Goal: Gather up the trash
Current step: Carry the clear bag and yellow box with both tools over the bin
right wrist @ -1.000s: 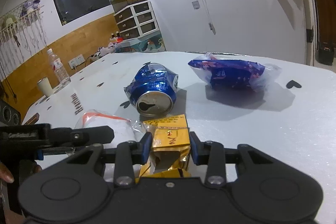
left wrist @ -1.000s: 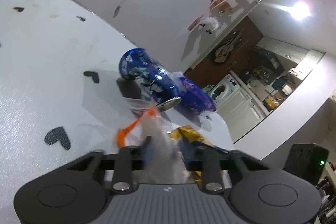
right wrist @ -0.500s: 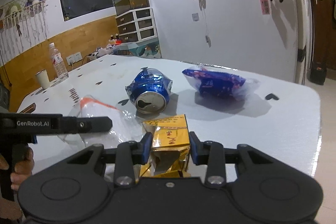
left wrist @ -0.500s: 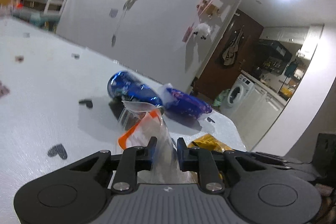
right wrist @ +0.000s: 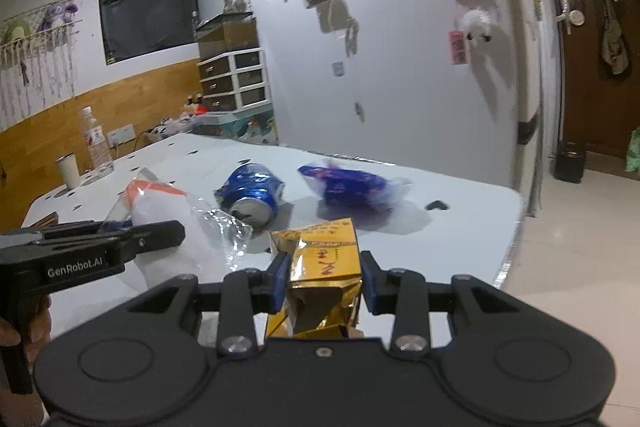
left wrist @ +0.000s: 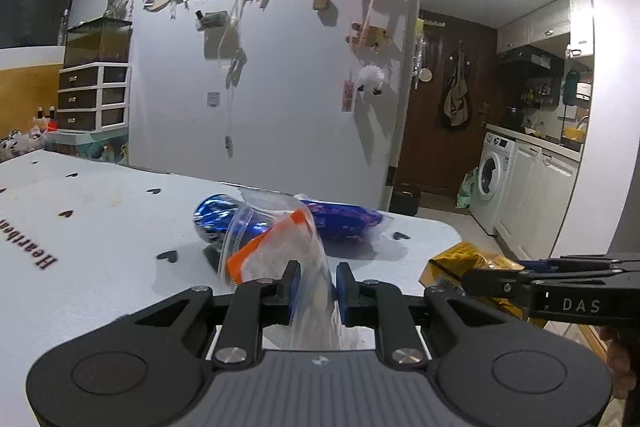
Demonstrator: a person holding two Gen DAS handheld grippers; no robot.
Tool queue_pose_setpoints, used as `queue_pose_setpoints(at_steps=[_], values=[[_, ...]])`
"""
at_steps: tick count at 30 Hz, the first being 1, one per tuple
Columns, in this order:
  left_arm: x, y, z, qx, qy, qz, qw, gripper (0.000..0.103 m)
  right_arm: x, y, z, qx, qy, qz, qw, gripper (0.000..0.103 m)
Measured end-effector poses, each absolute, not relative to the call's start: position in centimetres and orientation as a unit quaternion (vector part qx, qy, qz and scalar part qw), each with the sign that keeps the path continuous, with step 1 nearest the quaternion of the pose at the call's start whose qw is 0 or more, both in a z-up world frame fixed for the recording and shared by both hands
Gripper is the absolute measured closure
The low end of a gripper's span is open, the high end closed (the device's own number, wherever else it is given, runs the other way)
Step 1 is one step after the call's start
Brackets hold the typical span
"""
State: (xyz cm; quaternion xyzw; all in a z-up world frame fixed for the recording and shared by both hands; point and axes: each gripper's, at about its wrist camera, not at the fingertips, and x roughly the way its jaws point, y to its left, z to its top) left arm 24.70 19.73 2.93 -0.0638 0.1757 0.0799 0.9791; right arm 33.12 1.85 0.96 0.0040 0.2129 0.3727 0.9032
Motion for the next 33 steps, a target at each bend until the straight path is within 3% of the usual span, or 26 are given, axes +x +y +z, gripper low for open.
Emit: queue_pose_setpoints(at_steps=[33], values=[[24.0,-1.8,2.1,-0.045,0.165,-0.043,0.984,0.084,28.4,-20.7,0.0,0.036,0.189,0.232,0.953,0.065]])
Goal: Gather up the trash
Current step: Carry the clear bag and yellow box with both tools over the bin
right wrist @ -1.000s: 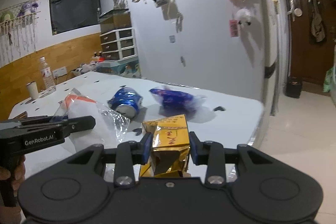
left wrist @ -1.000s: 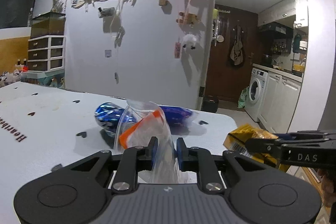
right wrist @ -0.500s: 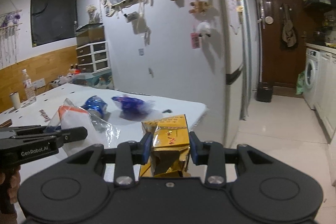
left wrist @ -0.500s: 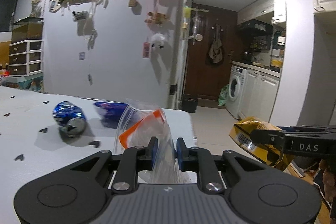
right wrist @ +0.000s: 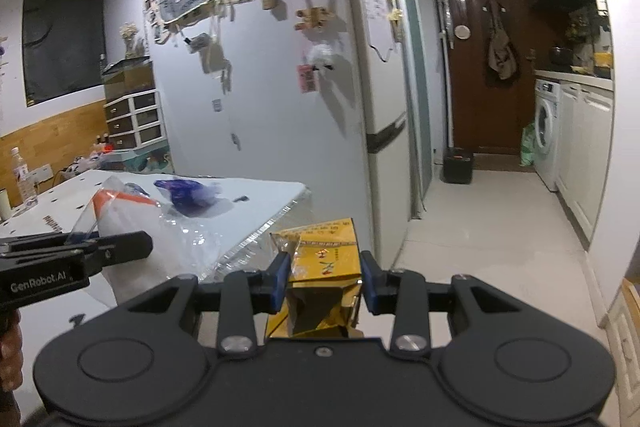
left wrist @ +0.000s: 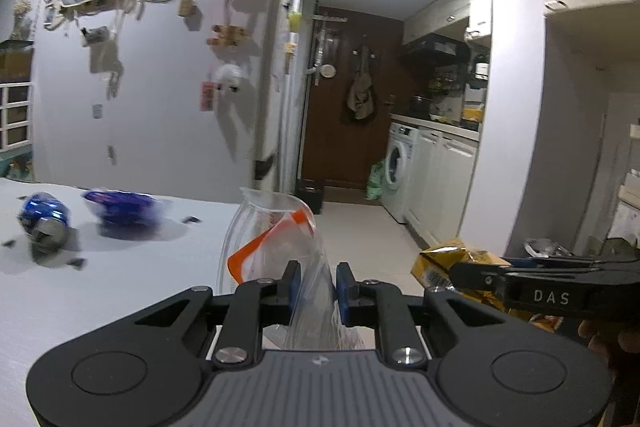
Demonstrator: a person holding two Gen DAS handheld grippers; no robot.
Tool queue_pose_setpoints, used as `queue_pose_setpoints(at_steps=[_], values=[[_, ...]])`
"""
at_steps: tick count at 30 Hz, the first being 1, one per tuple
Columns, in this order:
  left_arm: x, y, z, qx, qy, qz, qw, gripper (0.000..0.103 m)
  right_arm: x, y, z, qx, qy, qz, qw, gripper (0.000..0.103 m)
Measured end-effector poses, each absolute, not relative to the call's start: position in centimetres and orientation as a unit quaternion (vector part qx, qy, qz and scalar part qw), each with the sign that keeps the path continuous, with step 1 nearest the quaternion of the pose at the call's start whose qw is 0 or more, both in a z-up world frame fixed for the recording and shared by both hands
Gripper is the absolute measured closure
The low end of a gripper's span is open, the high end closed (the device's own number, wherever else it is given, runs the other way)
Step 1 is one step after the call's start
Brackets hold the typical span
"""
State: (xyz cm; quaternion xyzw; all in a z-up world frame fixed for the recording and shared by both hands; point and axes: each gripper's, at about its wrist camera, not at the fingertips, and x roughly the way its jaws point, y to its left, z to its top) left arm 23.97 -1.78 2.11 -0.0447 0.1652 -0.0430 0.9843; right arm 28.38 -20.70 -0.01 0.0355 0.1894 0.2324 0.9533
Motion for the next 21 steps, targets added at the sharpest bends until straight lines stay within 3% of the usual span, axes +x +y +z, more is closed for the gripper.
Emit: queue_pose_setpoints(at_steps=[8,21], values=[[26.3,-7.1,-2.7,-0.033,0.217,-0.073,0.973,0.084,28.4,-25.2,-2.8,0.036,0.221,0.209,0.952,0.065],[31.7,-9.9,-12.2,-0.053,0.317,-0.093,0.942,0.083,33.2,-28.6,-12.4,0.037,0.344,0.179,0.921,0.065]])
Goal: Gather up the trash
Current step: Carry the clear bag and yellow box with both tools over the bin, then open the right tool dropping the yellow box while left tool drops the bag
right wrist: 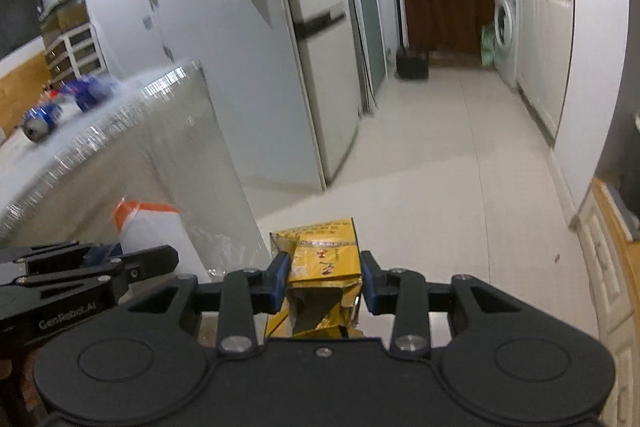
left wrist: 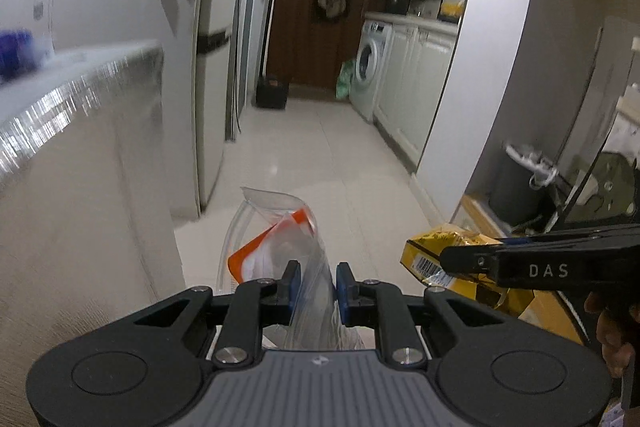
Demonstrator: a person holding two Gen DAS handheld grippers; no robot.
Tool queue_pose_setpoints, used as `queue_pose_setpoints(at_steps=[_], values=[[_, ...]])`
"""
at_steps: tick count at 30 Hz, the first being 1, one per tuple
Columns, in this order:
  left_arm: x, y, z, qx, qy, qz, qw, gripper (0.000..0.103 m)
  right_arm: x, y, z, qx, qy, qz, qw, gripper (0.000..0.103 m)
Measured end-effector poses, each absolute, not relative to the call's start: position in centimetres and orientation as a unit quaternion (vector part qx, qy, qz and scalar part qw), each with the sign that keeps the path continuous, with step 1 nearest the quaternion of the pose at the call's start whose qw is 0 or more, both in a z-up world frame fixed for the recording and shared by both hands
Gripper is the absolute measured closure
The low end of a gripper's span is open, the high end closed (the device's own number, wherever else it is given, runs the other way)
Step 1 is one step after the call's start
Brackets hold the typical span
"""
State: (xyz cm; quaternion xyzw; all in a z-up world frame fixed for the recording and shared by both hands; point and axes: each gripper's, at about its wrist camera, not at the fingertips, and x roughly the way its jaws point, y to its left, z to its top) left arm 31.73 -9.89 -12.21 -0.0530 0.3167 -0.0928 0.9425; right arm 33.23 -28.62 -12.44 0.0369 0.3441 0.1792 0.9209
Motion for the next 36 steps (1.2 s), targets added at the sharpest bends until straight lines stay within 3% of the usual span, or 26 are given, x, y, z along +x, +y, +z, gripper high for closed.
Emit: queue_pose_setpoints(at_steps=[23,36], values=[[39.3,-6.6,-35.0,-0.186,0.501,-0.078,0.841,0.083,42.8,-24.7,-29.5,-0.053,0.542,0.151,0.825,0.065],[40.6,-7.5,-42.3,-0.209,0.551,-0.082,0.804,0.083,46.3,-20.4,-37.5,-0.072,0.591,0.156,0.788,0.065]])
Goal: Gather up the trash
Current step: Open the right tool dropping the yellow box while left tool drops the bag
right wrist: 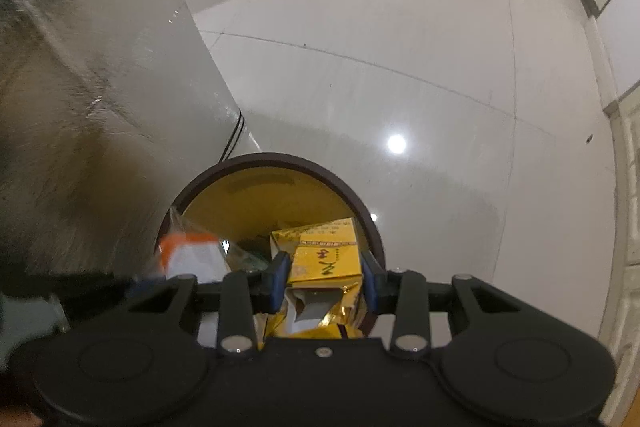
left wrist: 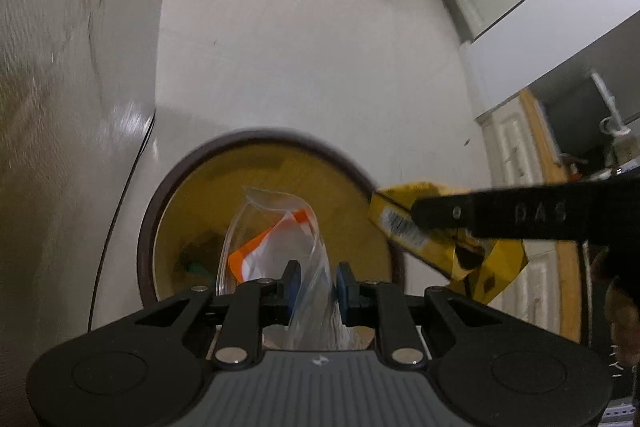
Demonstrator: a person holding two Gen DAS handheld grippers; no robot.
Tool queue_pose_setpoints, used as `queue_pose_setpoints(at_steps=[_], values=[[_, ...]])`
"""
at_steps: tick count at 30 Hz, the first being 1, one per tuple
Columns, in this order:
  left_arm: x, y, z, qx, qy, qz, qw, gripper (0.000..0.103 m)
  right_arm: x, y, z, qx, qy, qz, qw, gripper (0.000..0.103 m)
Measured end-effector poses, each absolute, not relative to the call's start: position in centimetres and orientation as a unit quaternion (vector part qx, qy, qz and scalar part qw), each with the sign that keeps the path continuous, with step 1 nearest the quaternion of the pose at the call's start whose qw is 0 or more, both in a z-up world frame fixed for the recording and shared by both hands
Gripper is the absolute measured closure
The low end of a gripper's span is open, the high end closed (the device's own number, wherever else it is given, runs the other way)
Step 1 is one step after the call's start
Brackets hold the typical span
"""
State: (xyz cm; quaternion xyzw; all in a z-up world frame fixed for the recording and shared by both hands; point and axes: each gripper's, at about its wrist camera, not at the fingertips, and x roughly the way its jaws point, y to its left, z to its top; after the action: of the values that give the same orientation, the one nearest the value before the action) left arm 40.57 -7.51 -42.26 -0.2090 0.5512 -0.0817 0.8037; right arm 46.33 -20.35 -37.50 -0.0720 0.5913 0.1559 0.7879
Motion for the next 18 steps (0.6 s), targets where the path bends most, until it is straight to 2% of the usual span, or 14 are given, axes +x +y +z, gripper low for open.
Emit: queue_pose_setpoints(at_steps=[8,15,18], values=[[41.1,-7.5,-45.5,-0.214,0.600,-0.063,0.768,0.083,46.9,-19.7,-41.1,-0.047,0.618,0.140,0.772,0.065],[41.3,-6.8,-46.4,-0.244,0.611,-0.055,0.751,0.083,48.2,-19.5,-40.9,0.031,0.603,0.140,0.785,0.062],[41.3,-6.9,-46.7,-0.247,0.614,-0.054,0.748,0.083,48.0,-18.8,-40.8,0.038,0.593,0.149,0.791,0.053]])
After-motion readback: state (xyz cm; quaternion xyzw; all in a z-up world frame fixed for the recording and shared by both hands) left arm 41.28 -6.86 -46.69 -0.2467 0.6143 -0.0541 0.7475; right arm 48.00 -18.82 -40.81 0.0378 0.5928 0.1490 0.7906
